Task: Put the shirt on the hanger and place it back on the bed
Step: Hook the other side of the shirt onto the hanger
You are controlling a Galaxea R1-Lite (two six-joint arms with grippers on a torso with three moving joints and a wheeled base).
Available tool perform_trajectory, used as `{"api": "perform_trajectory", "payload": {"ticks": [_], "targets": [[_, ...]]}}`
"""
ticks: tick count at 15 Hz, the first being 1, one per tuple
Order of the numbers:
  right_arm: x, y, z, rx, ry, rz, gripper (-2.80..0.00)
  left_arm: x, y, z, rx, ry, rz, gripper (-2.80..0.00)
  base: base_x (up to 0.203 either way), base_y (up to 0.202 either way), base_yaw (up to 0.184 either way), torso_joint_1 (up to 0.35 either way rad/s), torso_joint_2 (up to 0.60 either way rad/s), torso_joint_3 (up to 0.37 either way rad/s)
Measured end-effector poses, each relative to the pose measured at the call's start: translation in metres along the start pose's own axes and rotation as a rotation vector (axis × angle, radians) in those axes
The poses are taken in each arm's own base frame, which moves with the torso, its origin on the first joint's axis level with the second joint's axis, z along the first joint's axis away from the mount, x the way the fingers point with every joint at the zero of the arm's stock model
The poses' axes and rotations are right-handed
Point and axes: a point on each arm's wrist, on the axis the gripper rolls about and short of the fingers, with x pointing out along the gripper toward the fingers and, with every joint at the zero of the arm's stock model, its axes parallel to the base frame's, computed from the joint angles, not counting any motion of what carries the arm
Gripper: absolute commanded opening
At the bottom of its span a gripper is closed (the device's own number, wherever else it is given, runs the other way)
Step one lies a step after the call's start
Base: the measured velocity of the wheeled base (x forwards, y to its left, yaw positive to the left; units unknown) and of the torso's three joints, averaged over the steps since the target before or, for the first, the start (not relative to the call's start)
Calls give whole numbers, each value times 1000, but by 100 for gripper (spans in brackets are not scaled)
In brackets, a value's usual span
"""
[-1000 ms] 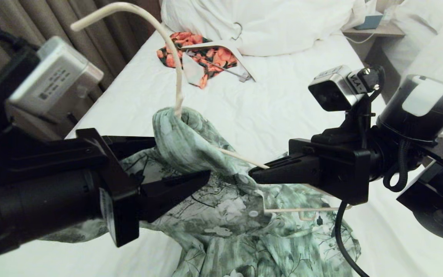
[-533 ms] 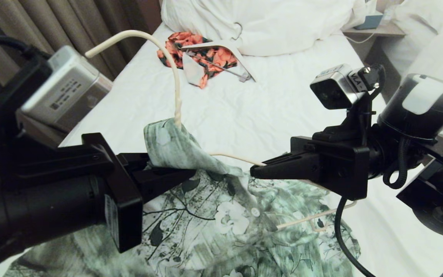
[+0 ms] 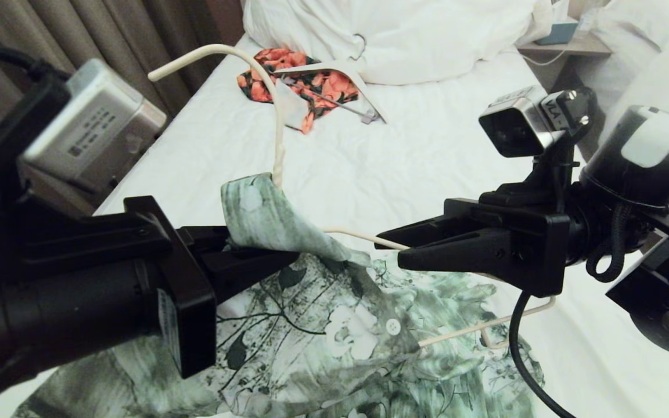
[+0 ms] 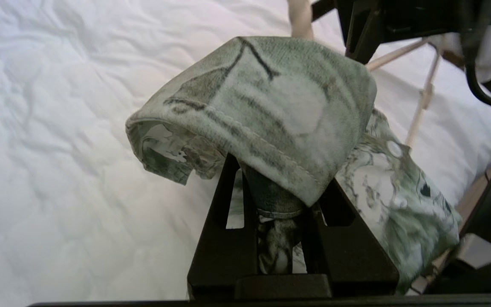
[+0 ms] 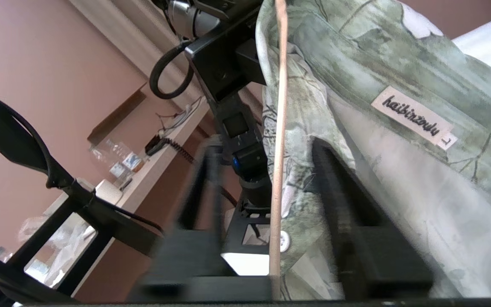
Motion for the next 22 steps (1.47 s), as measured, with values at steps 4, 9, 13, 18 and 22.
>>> {"api": "perform_trajectory", "payload": {"ticks": [4,9,13,18,22], "targets": [[-23,14,5,14,-34,-93,0,-1,1,4,-7,-34,6,-280,0,0,0,0,0,0],[-66,56,24,105,-157,-422,-280,-10,4,11,-24,-98,18,-280,0,0,0,0,0,0],[-77,81,34,220,-178,-740,-280,-20,6,14,-35,-132,19,-280,0,0,0,0,0,0],[-71,73,13,275,-96,-999,-280,-27,8,22,-84,-199,19,-280,0,0,0,0,0,0],[-63,42,1,321,-66,-1087,-280,-24,7,26,-82,-210,-14,-280,0,0,0,0,0,0]]}}
